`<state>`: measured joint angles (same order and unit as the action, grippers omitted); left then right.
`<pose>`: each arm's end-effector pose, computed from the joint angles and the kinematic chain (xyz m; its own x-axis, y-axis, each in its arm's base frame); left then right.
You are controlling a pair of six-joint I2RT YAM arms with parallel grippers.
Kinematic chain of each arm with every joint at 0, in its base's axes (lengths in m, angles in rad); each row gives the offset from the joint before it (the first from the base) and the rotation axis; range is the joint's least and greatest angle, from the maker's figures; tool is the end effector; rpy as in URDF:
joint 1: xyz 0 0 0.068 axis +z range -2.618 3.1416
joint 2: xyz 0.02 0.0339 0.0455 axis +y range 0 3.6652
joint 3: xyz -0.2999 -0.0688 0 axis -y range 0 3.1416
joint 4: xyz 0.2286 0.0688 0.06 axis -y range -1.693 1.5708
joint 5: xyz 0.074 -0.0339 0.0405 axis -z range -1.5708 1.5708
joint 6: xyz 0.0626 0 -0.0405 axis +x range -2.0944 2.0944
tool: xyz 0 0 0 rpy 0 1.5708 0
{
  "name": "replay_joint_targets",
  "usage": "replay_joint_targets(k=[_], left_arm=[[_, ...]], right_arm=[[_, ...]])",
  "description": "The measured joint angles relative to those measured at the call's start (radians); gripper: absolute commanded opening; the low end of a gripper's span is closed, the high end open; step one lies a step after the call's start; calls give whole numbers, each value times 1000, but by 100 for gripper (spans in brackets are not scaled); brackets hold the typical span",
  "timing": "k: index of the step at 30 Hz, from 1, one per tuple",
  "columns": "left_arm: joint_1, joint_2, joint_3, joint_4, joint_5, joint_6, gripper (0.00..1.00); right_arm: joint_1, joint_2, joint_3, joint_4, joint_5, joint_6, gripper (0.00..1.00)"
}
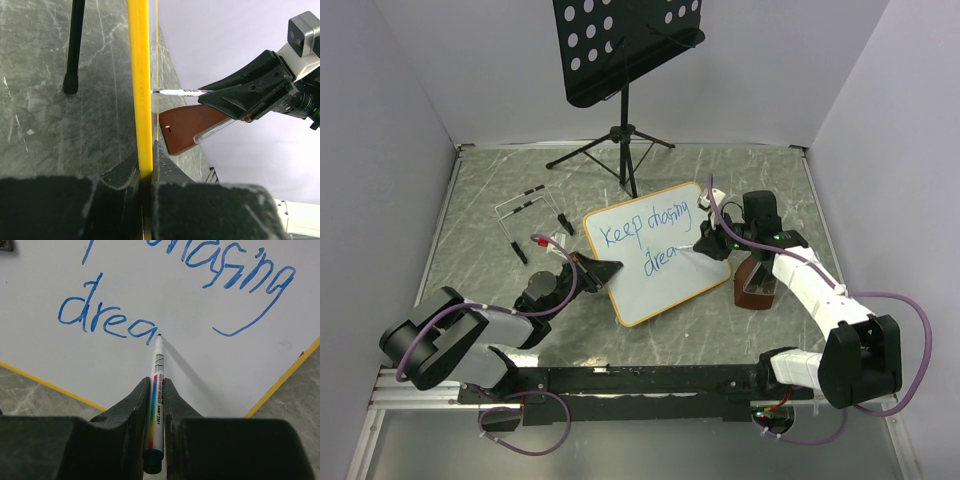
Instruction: Write a sentence on the whiteboard
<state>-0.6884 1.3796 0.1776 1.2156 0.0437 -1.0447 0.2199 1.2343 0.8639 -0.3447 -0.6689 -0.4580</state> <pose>0.1820 -0.1533 0.2182 -0.5728 -0.6475 -0.5026 0.3447 0.3660 -0.8644 0.2343 0.0921 0.2890 -0.2963 -0.4217 -0.8570 -0.8463 0.5319 0.0309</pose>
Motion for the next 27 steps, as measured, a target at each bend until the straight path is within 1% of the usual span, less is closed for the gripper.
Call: replay_joint_targets(k=[18, 27], left_arm=[[0, 5, 0, 7, 1, 2, 1], [0, 5, 0, 8, 2, 3, 1]], right_arm=[[-1, -13, -1, -56, 0, -49, 0], [-2, -13, -1, -60, -1, -43, 0]])
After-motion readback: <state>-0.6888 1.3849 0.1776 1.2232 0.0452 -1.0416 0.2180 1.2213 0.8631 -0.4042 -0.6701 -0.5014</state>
